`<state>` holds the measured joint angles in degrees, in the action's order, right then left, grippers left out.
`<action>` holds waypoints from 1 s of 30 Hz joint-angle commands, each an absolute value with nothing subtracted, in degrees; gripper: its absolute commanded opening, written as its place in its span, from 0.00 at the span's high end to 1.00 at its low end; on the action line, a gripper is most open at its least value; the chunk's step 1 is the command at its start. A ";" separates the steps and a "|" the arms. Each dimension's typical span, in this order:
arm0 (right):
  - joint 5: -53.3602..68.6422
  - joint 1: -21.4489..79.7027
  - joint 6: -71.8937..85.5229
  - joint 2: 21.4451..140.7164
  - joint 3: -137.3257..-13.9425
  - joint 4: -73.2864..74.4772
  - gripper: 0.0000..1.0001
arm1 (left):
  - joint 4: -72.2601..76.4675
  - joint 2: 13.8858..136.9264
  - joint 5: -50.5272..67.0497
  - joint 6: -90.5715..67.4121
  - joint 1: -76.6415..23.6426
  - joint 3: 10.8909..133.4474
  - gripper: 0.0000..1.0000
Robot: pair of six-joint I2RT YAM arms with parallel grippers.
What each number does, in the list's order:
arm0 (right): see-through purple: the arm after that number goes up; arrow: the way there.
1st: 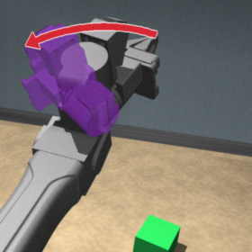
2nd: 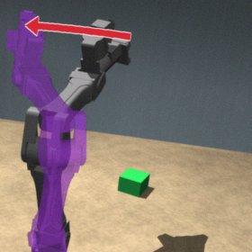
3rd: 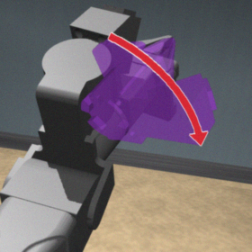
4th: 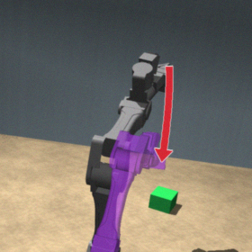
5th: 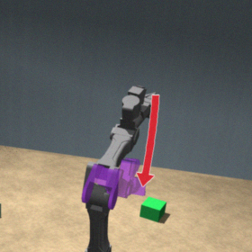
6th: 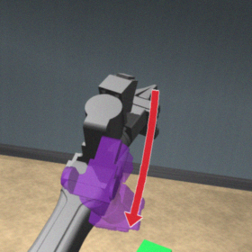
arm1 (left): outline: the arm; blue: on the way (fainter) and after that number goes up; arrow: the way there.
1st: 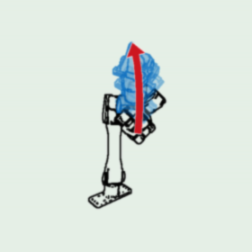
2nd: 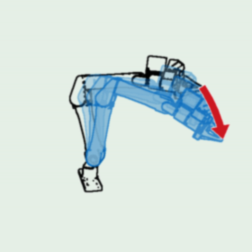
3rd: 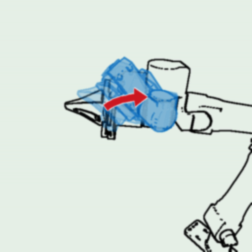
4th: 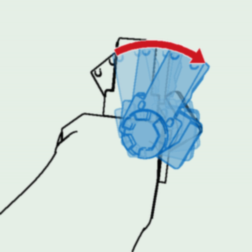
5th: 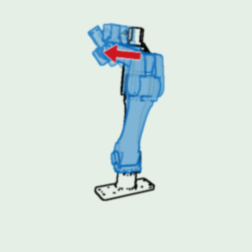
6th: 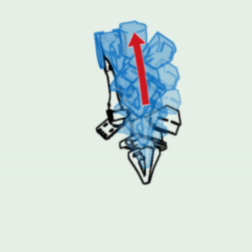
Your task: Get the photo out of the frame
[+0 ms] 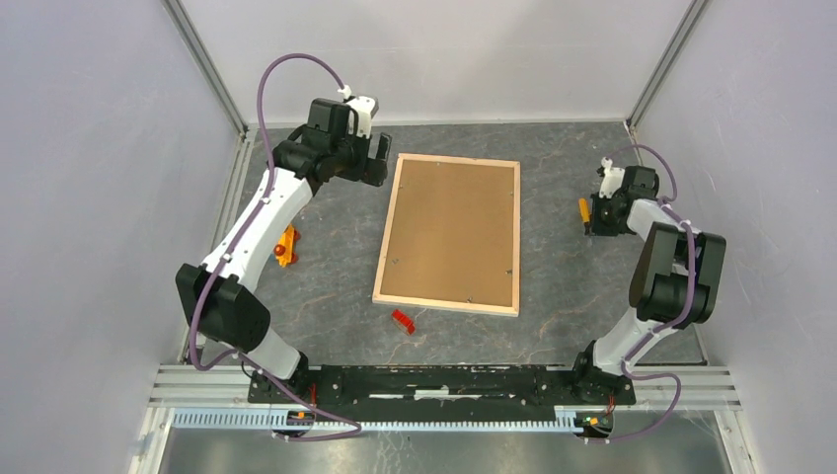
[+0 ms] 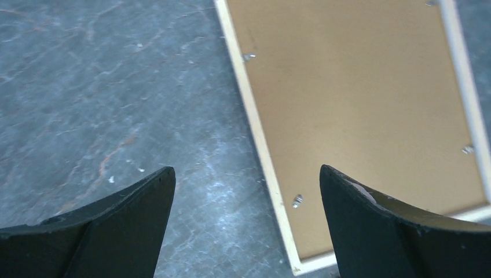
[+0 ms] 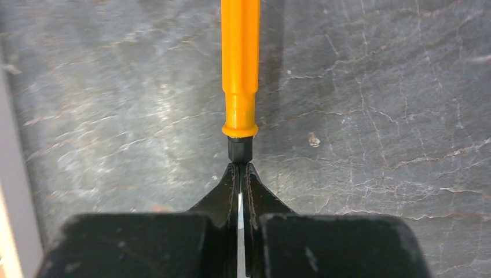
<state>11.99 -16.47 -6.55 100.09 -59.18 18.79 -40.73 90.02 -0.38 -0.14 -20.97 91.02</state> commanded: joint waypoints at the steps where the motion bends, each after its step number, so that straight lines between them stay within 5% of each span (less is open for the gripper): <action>1: 22.81 -15.38 -13.65 92.62 -62.74 20.89 1.00 | -46.40 90.05 12.68 -1.08 -20.83 96.32 0.00; 13: 36.29 6.87 -32.16 75.67 -67.54 23.48 1.00 | -51.80 97.19 49.95 -6.70 -20.71 106.63 0.00; 30: 29.62 29.68 -35.28 71.81 -67.90 20.71 1.00 | -42.14 96.42 54.23 -17.45 -25.54 96.51 0.15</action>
